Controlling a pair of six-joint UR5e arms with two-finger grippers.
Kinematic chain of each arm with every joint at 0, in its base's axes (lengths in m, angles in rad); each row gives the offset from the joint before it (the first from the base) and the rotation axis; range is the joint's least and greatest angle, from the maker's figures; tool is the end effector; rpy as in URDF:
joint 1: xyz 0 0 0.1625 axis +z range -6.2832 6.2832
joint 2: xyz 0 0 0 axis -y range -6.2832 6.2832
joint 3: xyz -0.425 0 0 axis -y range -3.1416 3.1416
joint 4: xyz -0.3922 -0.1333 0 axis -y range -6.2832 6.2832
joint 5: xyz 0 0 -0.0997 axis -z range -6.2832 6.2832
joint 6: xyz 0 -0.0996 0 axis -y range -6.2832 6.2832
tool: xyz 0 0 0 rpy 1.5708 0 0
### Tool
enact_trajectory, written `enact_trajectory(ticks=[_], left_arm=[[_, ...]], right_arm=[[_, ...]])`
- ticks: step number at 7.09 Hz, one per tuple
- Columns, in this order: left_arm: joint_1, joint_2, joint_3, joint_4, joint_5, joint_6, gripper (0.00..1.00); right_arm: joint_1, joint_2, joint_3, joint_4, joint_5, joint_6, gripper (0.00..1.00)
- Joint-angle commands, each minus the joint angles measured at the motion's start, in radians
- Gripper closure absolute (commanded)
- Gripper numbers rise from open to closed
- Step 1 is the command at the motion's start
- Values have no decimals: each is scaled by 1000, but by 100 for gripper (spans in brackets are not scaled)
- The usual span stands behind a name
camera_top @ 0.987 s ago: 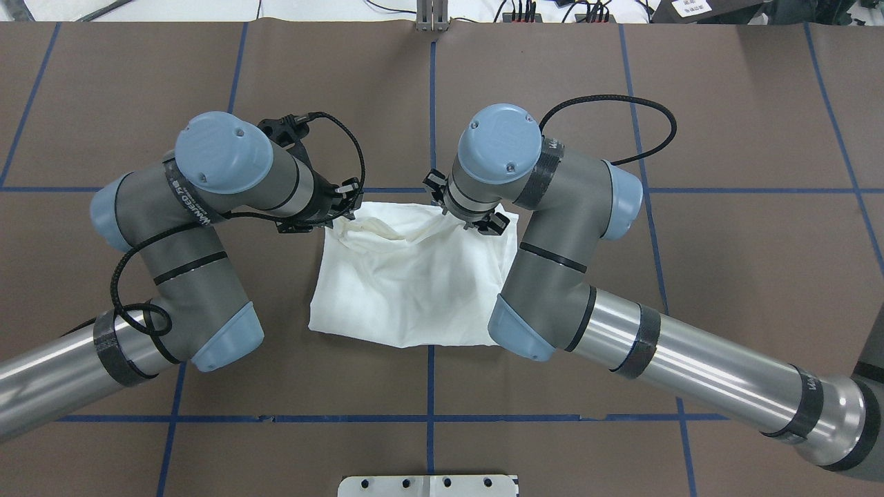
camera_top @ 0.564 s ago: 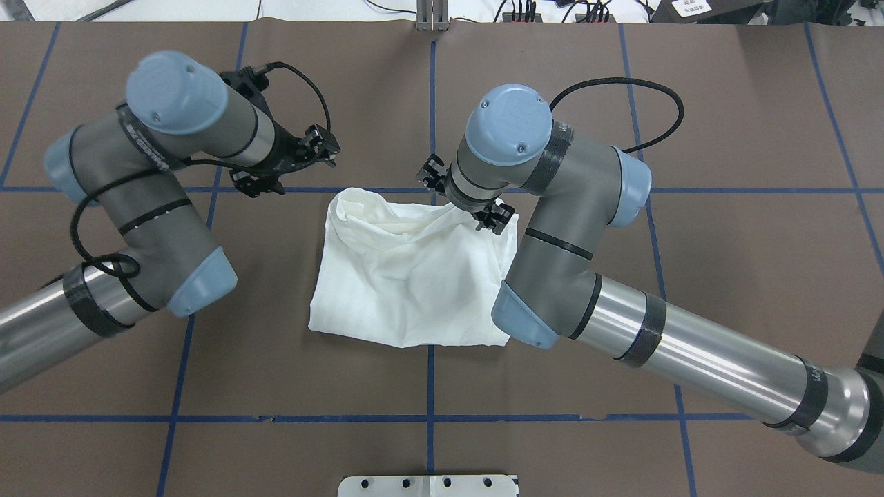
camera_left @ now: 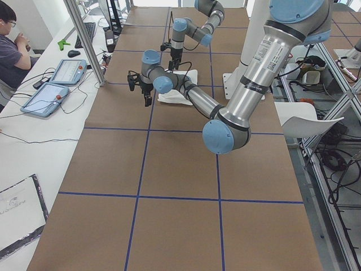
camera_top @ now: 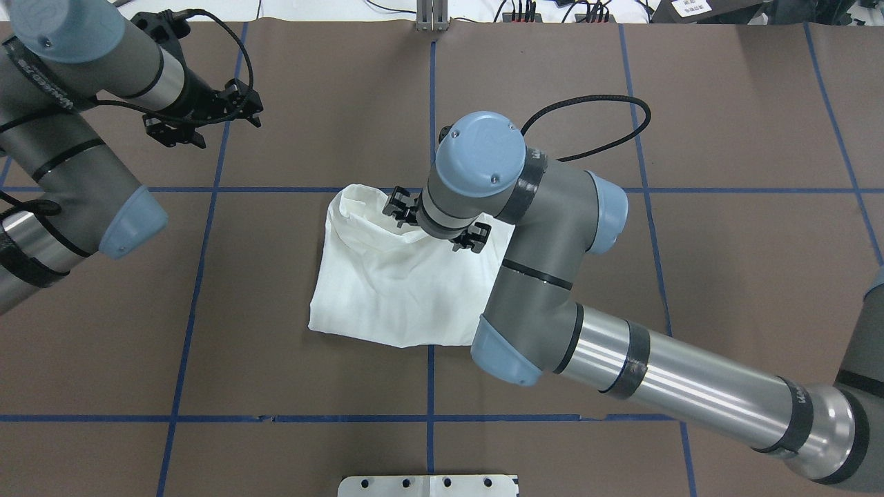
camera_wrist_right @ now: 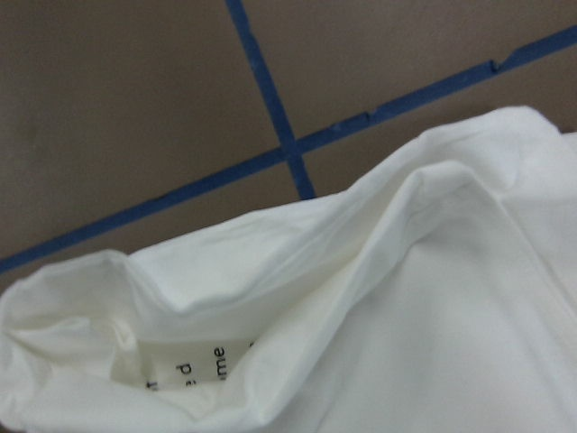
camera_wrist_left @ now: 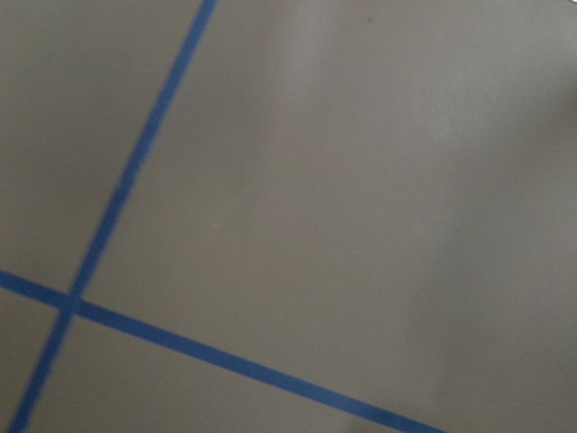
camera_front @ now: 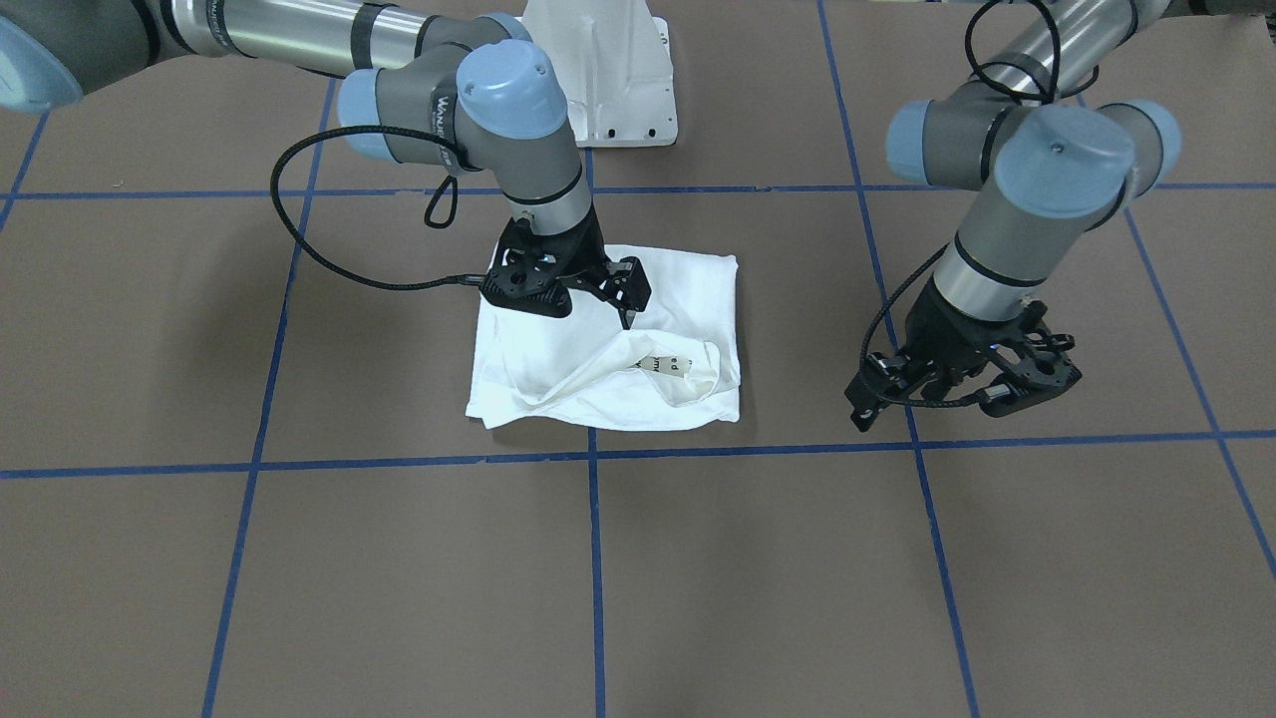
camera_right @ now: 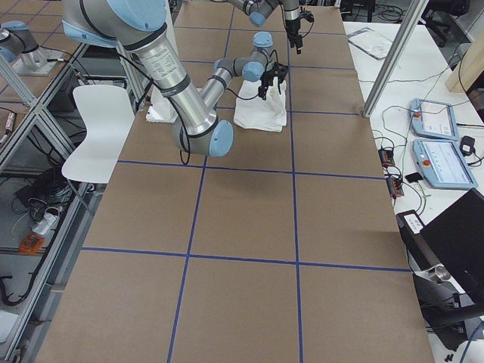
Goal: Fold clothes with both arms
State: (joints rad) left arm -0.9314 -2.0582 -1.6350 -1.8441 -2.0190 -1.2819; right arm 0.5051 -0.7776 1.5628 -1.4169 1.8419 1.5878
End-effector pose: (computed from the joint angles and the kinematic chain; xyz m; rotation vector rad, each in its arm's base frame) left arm 0.3255 -0.5888 0.3202 0.1192 0.9121 -0.4123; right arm -0.5755 -0.4401 0.1596 -0.0180 -0.9710 0.3535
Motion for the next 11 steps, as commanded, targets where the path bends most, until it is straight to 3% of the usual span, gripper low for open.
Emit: enact_trajectory(ticks=[1, 4, 5, 6, 7, 8, 11], left_arm=[[-24, 10, 6, 2, -1, 41, 1], [-27, 27, -3, 2, -3, 39, 1], [-33, 27, -5, 2, -4, 39, 1], [-43, 27, -5, 3, -10, 39, 1], [-50, 27, -5, 5, -13, 39, 1], [-52, 27, -5, 6, -17, 39, 1], [-52, 26, -5, 6, -18, 39, 1]], right_arm=[[-130, -2, 11, -28, -137, -74, 0], [-152, 38, -73, -28, -262, -266, 0], [-119, 85, -171, -19, -263, -290, 0], [-68, 186, -331, 30, -265, -340, 0], [-25, 257, -503, 147, -266, -357, 0], [31, 294, -583, 201, -266, -414, 0], [96, 305, -609, 205, -260, -463, 0]])
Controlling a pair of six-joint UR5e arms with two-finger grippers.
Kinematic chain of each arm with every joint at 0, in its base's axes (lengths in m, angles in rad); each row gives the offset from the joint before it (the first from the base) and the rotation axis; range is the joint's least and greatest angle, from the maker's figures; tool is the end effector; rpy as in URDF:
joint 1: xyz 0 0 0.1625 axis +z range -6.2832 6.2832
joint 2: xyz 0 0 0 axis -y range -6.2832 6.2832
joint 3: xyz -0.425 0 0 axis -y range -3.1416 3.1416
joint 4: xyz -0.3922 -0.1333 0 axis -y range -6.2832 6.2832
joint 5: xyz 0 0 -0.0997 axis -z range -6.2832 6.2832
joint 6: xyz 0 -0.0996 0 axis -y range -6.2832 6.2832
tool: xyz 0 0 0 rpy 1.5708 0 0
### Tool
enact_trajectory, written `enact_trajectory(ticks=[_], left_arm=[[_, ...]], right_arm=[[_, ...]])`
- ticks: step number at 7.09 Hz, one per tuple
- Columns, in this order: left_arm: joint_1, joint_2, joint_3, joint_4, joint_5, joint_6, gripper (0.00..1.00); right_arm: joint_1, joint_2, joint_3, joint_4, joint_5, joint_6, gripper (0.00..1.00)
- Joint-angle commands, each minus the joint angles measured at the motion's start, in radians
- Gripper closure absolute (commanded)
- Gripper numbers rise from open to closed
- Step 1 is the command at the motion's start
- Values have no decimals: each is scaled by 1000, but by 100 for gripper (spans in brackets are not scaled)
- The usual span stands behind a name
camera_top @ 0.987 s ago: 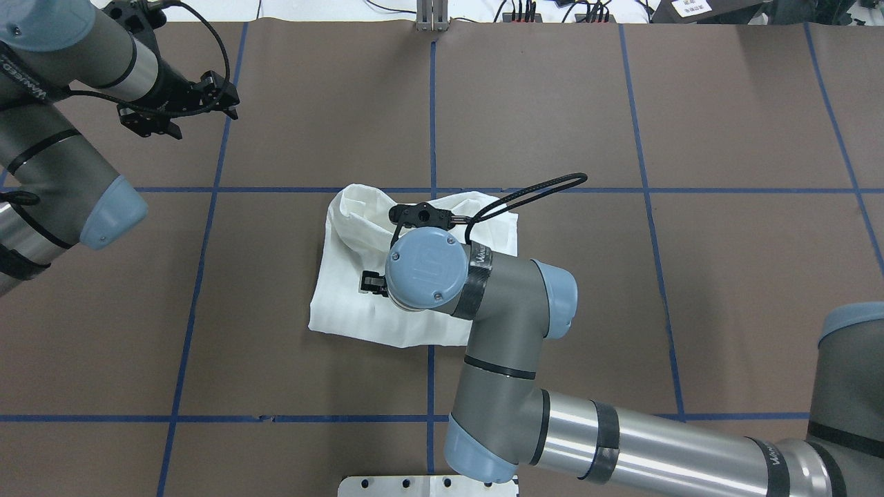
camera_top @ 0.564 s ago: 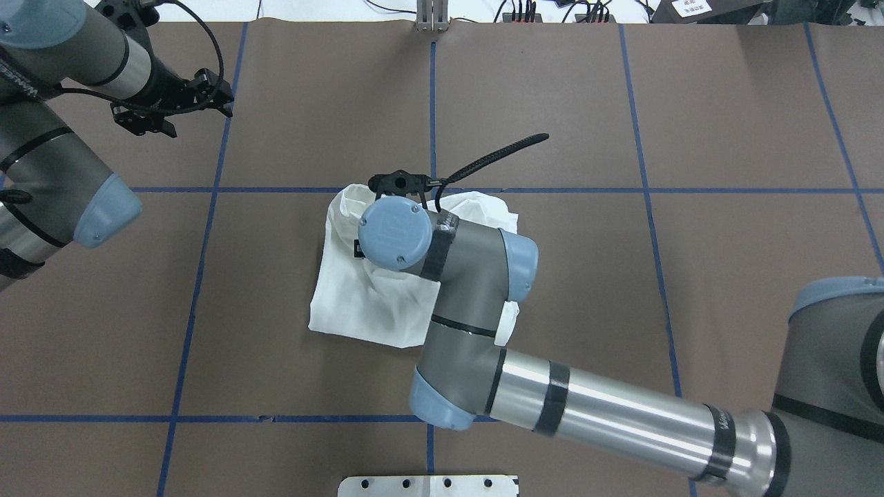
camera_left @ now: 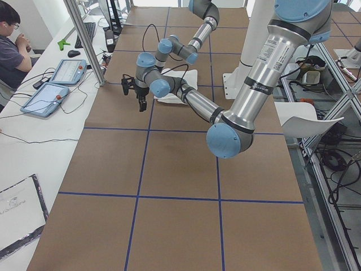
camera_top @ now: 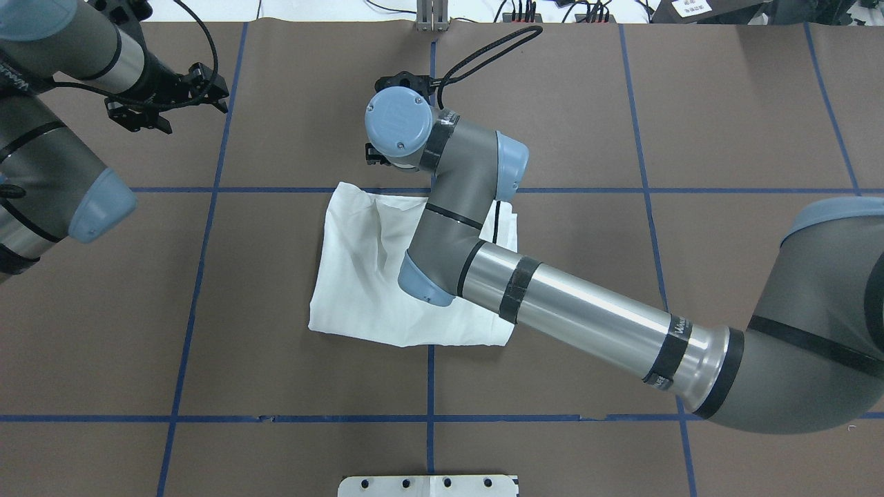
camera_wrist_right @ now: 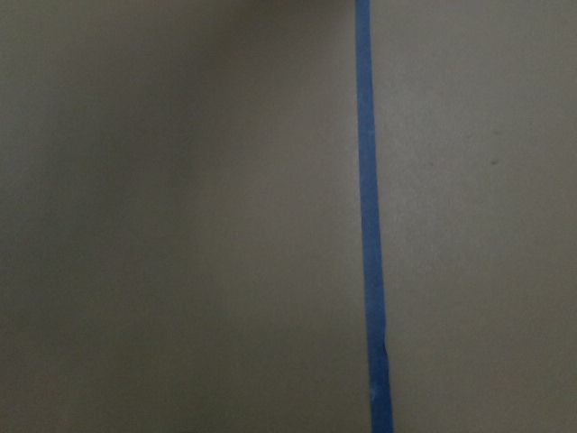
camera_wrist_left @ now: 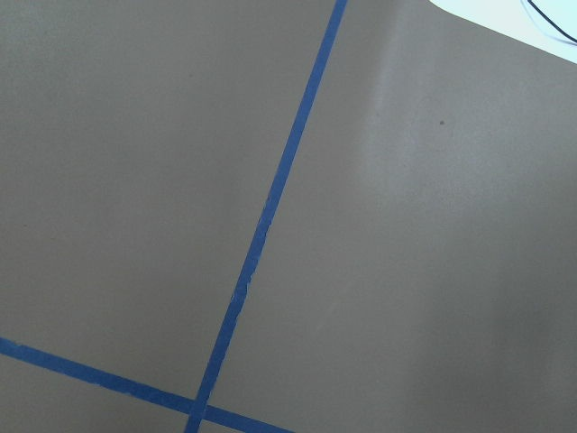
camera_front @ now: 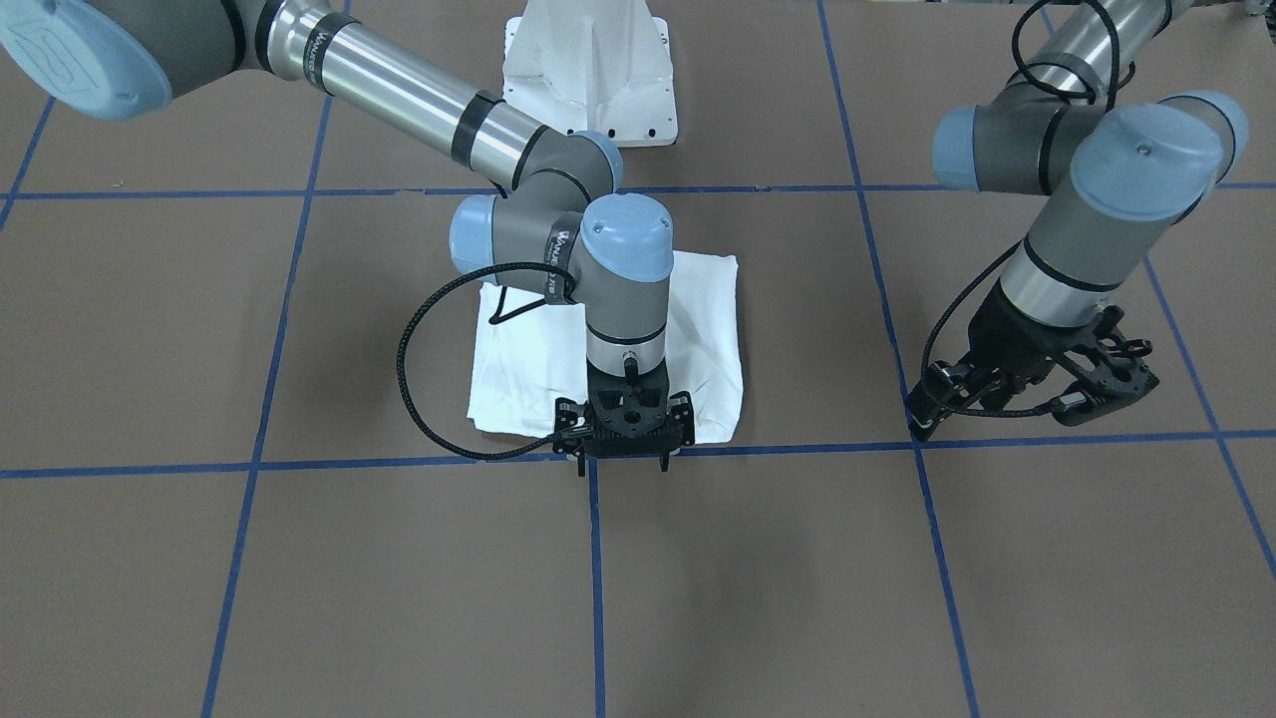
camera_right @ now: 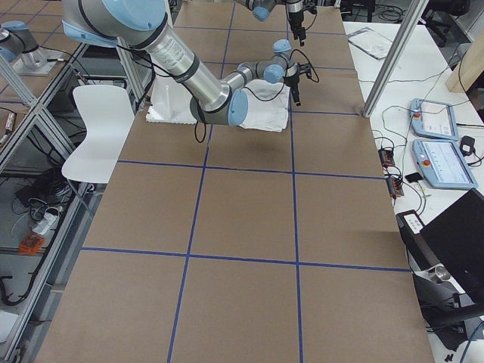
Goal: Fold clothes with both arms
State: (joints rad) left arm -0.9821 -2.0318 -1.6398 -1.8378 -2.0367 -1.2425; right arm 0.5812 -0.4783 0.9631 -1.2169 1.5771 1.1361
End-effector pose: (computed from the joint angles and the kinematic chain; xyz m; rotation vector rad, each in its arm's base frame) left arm 0.2933 -0.5987 0.3357 0.1279 0.8947 -0.4236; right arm -0.6502 -0.5858 0.1678 0.4031 -0.7363 0.1352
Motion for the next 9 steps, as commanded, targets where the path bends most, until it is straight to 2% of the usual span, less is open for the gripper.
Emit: enact_trajectory(ticks=[1, 2, 3, 4, 5, 8, 9], left_arm=[[-3, -1, 0, -1, 0, 0, 1], [-7, 1, 0, -4, 0, 5, 1], [-13, 1, -3, -1, 0, 81, 1], [-20, 2, -2, -3, 0, 109, 1], [-21, 2, -2, -1, 0, 109, 1], [-23, 2, -2, -1, 0, 109, 1], [-23, 7, -2, -3, 0, 109, 1]], right_arm=[[43, 6, 8, 4, 17, -60, 0], [86, -46, 73, -12, 79, -94, 0], [144, -156, 194, -35, 169, -161, 0], [170, -242, 275, -55, 207, -235, 0], [172, -259, 293, -46, 218, -236, 0], [154, -258, 304, -42, 371, -141, 4], [108, -260, 299, -41, 368, -119, 5]])
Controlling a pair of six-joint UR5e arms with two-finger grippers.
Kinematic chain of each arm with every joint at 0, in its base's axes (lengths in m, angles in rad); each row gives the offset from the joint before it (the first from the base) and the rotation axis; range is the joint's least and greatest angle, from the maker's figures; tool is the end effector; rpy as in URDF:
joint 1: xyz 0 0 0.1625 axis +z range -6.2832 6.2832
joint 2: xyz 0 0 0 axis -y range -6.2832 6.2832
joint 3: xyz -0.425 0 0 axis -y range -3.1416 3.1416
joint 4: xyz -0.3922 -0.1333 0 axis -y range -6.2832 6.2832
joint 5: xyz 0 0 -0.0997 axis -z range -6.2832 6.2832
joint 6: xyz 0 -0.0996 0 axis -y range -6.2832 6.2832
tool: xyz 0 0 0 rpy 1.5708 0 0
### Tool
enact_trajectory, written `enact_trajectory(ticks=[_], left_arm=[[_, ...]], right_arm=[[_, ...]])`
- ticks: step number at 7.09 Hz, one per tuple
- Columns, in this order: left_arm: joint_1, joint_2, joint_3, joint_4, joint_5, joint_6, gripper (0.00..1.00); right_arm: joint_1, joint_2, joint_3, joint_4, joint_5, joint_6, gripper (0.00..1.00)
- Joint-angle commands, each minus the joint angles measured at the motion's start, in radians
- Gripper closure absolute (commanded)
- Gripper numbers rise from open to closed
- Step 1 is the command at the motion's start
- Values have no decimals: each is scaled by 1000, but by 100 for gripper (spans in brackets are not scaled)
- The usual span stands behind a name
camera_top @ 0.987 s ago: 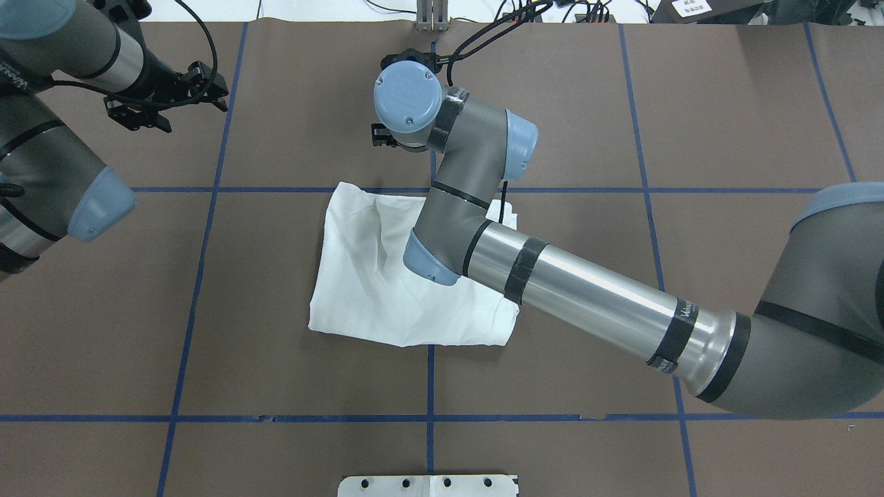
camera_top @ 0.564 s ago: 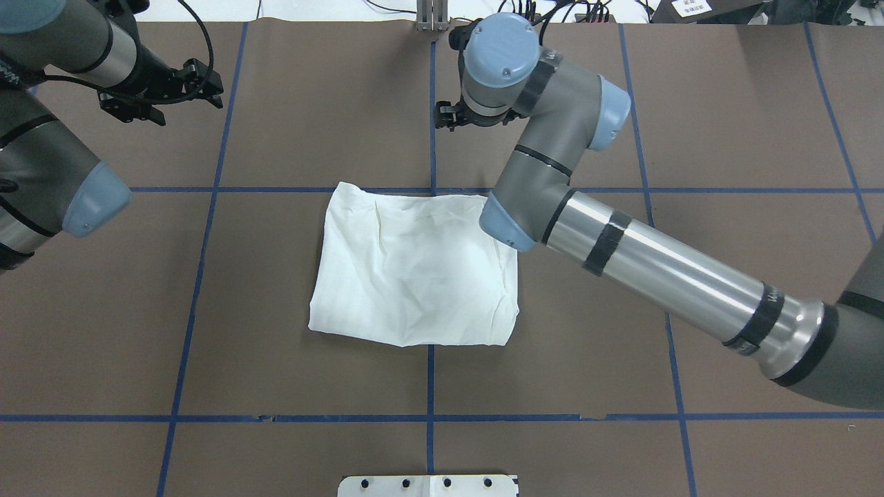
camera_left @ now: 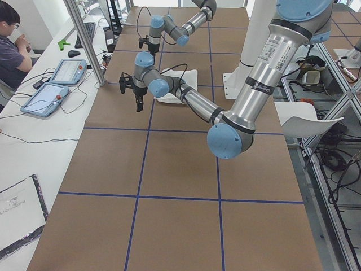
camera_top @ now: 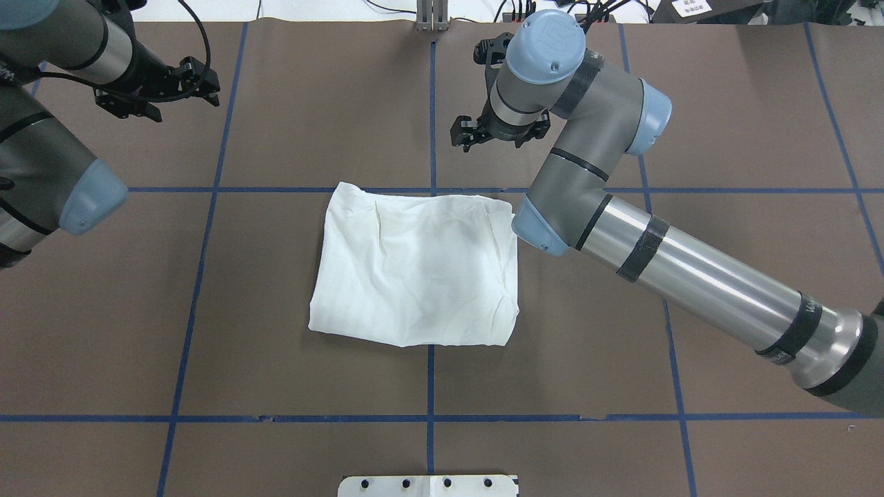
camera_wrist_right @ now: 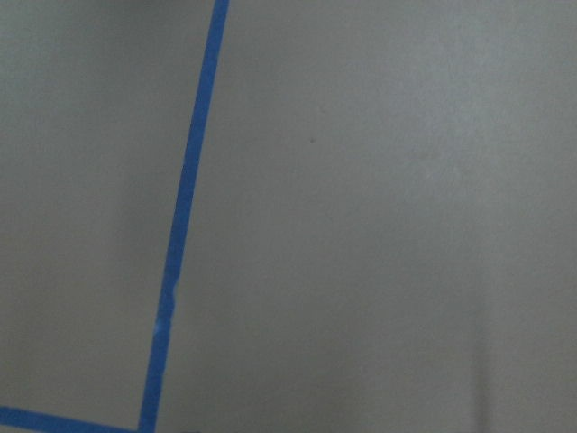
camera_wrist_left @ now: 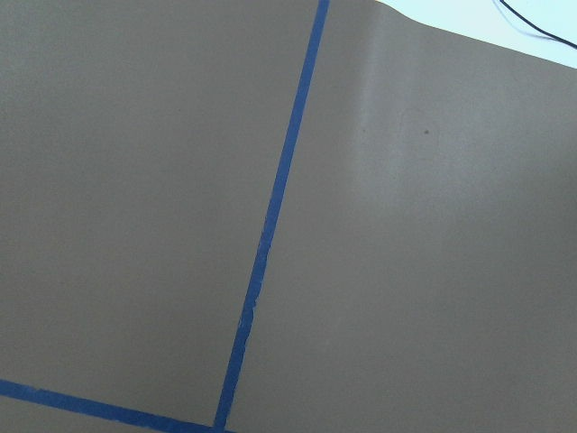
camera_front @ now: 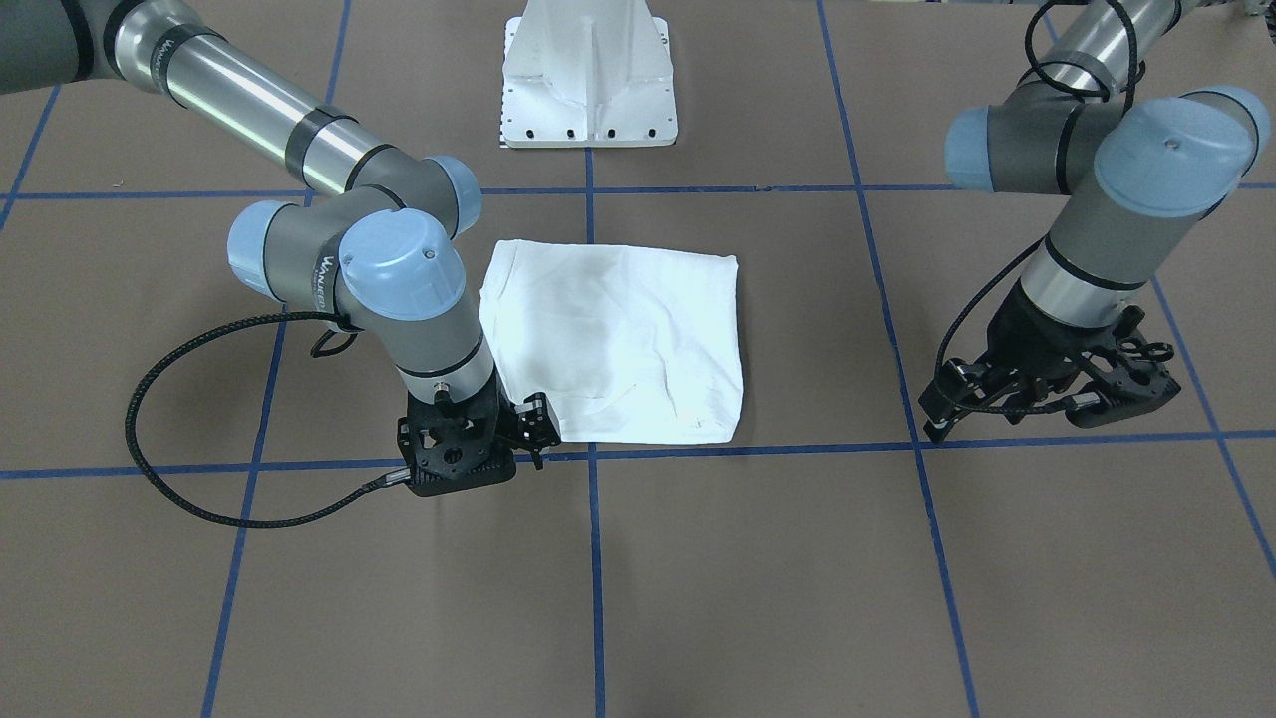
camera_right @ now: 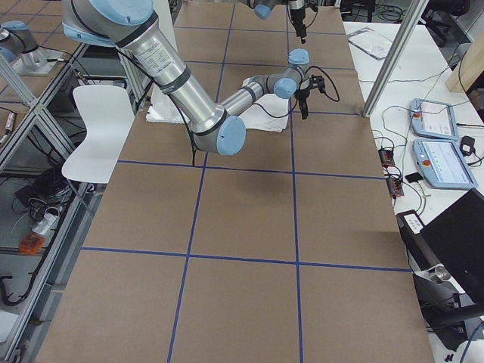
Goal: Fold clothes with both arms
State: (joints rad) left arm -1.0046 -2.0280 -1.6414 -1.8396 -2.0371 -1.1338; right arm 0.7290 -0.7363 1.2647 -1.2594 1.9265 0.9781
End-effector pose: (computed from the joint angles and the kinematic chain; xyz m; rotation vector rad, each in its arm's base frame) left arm 0.2792 -0.6043 0.3372 0.1852 0.8819 -0.3433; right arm -0.5233 -0.5996 0.2383 0.2456 -0.8603 -0.0222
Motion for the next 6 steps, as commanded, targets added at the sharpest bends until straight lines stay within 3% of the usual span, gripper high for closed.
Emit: enact_trajectory(ticks=[1, 4, 6], left_arm=[[1, 5, 2, -1, 0, 0, 1], [1, 5, 2, -1, 0, -4, 1], [1, 5, 2, -1, 0, -4, 1]], right_arm=[[-62, -6, -2, -11, 22, 48, 10], [-86, -38, 1, -12, 47, 50, 28], [-83, -43, 21, -12, 68, 51, 30]])
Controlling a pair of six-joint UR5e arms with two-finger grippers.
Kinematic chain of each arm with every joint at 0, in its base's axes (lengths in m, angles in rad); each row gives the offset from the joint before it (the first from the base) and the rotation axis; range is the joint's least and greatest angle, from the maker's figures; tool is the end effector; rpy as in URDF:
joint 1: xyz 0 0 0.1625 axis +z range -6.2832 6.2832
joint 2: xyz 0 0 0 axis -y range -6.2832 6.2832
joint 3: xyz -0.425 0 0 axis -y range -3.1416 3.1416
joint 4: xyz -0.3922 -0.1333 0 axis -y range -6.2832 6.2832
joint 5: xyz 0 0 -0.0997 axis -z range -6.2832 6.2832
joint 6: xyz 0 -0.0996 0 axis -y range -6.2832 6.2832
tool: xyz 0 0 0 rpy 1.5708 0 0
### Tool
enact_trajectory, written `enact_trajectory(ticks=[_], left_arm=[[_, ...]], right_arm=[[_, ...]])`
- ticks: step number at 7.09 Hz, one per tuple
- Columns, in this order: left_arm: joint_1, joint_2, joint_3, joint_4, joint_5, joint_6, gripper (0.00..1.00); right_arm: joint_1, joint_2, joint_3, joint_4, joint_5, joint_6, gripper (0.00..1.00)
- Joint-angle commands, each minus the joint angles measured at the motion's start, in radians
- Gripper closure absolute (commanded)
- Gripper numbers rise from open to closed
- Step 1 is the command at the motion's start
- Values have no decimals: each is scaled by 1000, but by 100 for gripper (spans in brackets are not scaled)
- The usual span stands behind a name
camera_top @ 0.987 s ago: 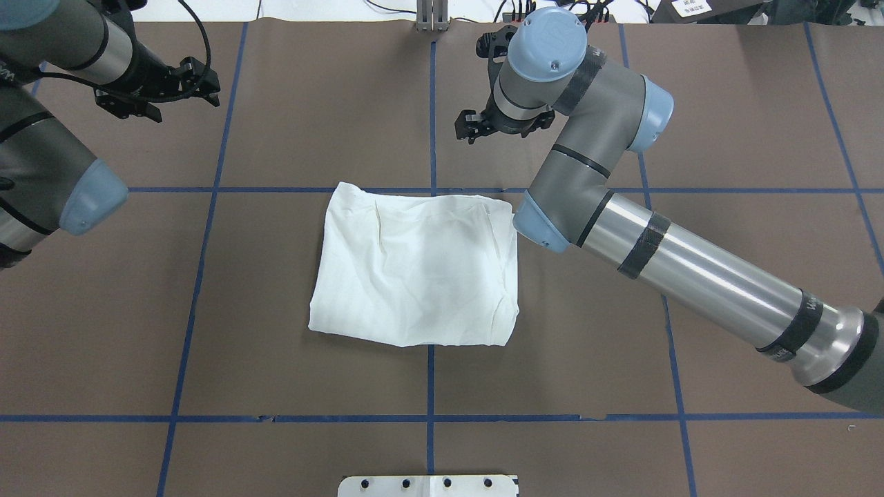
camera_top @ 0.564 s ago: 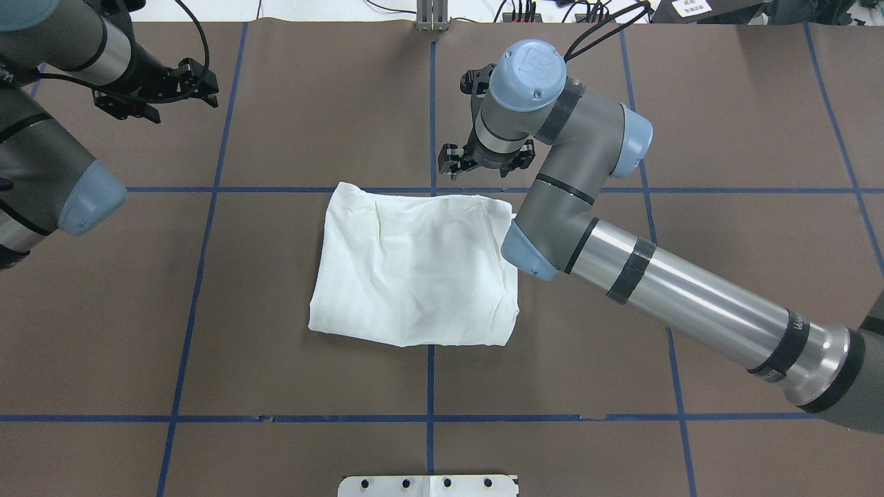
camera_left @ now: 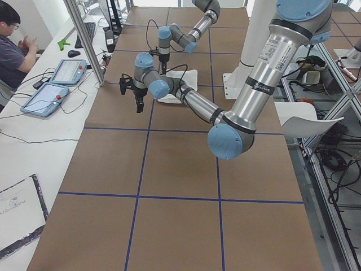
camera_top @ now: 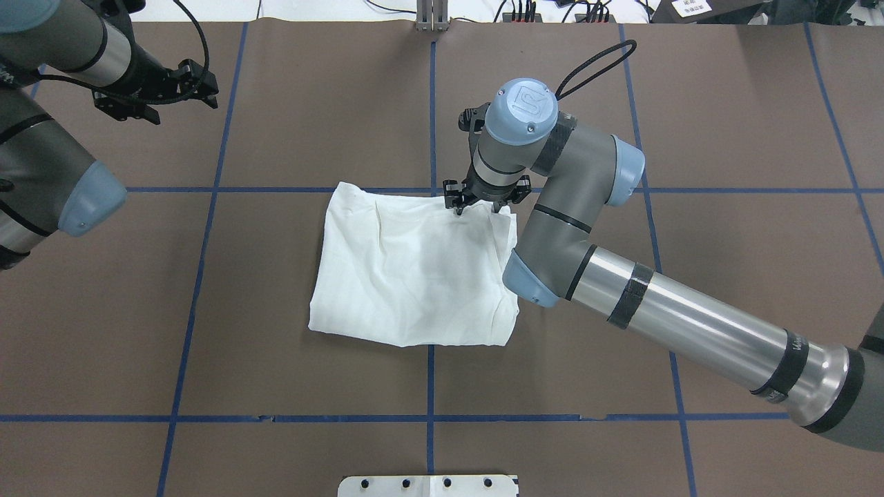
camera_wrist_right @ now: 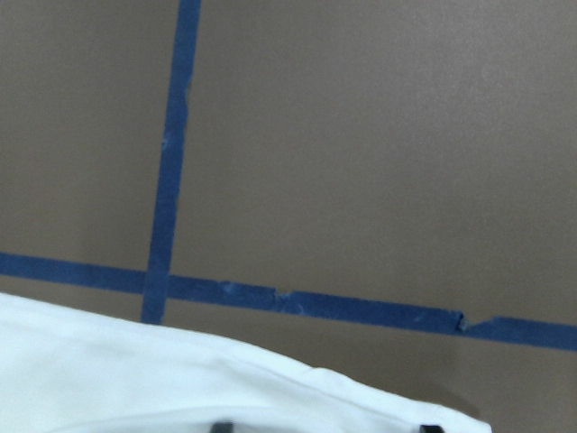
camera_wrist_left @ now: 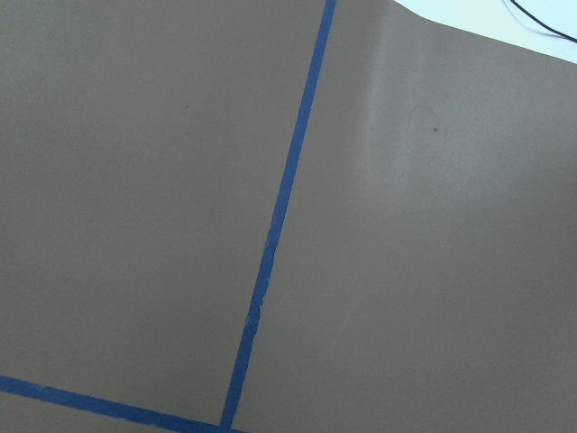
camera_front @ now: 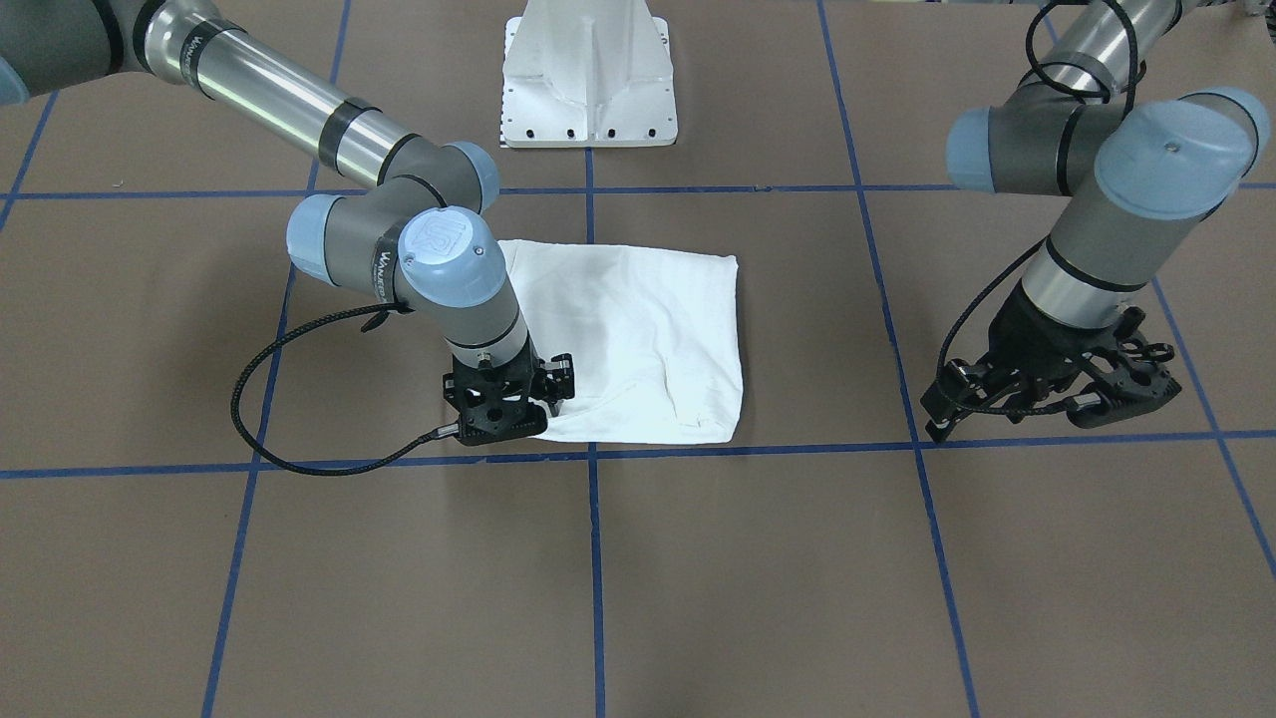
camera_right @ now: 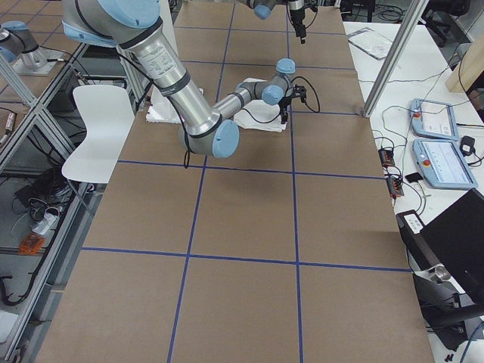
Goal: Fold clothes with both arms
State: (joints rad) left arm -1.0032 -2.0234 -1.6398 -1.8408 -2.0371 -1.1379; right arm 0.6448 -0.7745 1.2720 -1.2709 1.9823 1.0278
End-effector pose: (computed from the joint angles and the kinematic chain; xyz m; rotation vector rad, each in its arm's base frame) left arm 0.2798 -0.6035 0.3409 0.1793 0.8790 -0.3473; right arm -0.5699 -0.5455 0.2650 0.1170 -0.8683 -0.0688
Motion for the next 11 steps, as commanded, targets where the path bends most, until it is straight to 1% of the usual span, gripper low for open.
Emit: enact_trajectory(ticks=[1, 4, 5, 7, 8, 11], left_arm=[[2, 0, 0, 0, -2, 0, 1], [3, 0, 2, -3, 0, -5, 1], [5, 0, 3, -6, 0, -6, 1], [5, -1, 3, -8, 0, -6, 1], [5, 0, 5, -8, 0, -6, 1], [5, 0, 5, -9, 0, -6, 1]], right_arm=[[6, -18, 33, -1, 27, 1, 30], [18, -19, 46, -16, 27, 0, 30], [21, -19, 44, -10, 21, 0, 33], [19, -14, 35, -7, 18, 0, 34], [13, -11, 33, -7, 17, 0, 38], [-2, -12, 24, -7, 17, -2, 38]])
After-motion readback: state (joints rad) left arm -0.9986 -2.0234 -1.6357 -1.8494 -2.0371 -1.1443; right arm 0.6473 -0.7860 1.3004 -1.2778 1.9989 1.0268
